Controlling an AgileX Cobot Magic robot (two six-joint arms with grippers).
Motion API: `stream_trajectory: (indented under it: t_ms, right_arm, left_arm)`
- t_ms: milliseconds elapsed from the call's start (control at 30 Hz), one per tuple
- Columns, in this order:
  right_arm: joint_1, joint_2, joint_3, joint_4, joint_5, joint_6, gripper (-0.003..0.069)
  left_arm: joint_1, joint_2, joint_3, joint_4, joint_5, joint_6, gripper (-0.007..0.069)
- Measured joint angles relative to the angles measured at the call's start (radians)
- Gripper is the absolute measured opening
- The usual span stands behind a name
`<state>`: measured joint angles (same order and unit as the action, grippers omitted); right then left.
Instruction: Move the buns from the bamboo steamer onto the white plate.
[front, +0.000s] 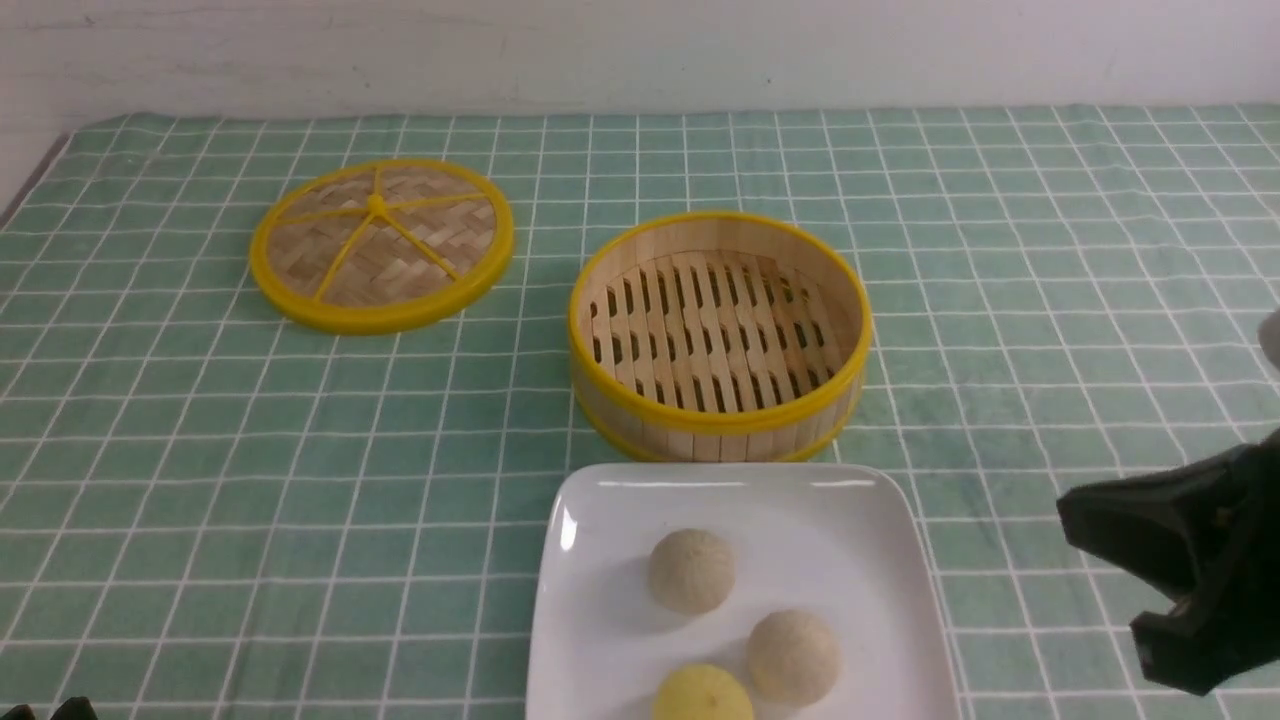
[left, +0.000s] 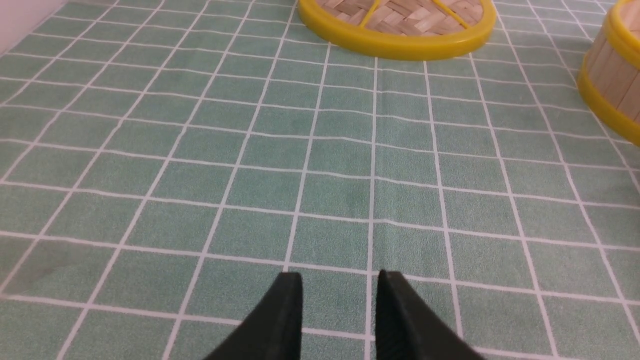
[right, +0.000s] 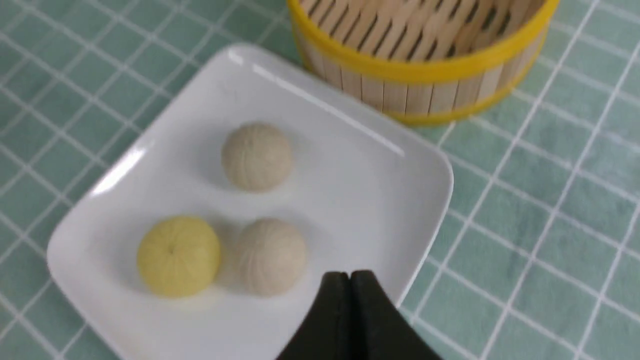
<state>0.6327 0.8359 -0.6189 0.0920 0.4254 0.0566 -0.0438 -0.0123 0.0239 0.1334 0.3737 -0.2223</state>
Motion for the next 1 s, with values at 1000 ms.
stream_trajectory:
  t_ms: [1000]
  right_arm:
    - [0.000,-0.074,0.176,0.004,-0.328,0.000,-0.0002]
  left_arm:
    - [0.000,0.000,0.000,0.000,0.000,0.000,0.0240]
